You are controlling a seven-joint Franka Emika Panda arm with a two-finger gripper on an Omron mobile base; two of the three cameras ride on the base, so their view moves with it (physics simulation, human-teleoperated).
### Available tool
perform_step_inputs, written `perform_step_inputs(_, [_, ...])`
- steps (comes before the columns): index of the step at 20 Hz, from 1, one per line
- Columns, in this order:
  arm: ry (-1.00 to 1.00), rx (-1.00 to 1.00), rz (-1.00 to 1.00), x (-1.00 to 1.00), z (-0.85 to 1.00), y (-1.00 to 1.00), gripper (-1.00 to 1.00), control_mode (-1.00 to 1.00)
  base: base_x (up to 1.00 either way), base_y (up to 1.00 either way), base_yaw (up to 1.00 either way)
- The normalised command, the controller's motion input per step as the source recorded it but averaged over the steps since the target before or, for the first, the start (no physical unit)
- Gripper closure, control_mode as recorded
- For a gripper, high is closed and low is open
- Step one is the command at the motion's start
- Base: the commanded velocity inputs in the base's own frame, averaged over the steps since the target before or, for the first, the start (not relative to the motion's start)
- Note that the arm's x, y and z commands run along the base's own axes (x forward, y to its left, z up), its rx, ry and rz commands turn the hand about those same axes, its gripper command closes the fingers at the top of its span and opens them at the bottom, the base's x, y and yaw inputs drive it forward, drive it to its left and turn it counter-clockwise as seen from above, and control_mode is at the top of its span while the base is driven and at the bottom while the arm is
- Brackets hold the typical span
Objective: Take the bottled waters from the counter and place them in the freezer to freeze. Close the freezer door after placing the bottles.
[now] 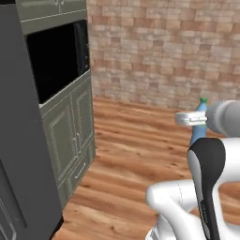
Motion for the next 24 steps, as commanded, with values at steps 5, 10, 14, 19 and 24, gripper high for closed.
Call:
perform_step_inputs(5, [0.0, 0.0, 0.0, 0.0, 0.0, 0.0, 1.0, 1.0, 0.39, -0.25, 0.54])
perform_step_inputs(10, [0.0, 0.0, 0.0, 0.0, 0.0, 0.0, 1.0, 1.0, 0.38, -0.16, 0.58])
perform_step_inputs(14, [0.0, 0.0, 0.0, 0.0, 0.0, 0.0, 1.0, 1.0, 0.49, -0.04, 0.61])
perform_step_inputs(19, [0.0, 0.0, 0.0, 0.0, 0.0, 0.0, 1.0, 1.0, 0.5, -0.01, 0.64])
perform_step_inputs(24, [0.0, 0.0, 0.0, 0.0, 0.0, 0.0, 1.0, 1.0, 0.37, -0.09, 0.61])
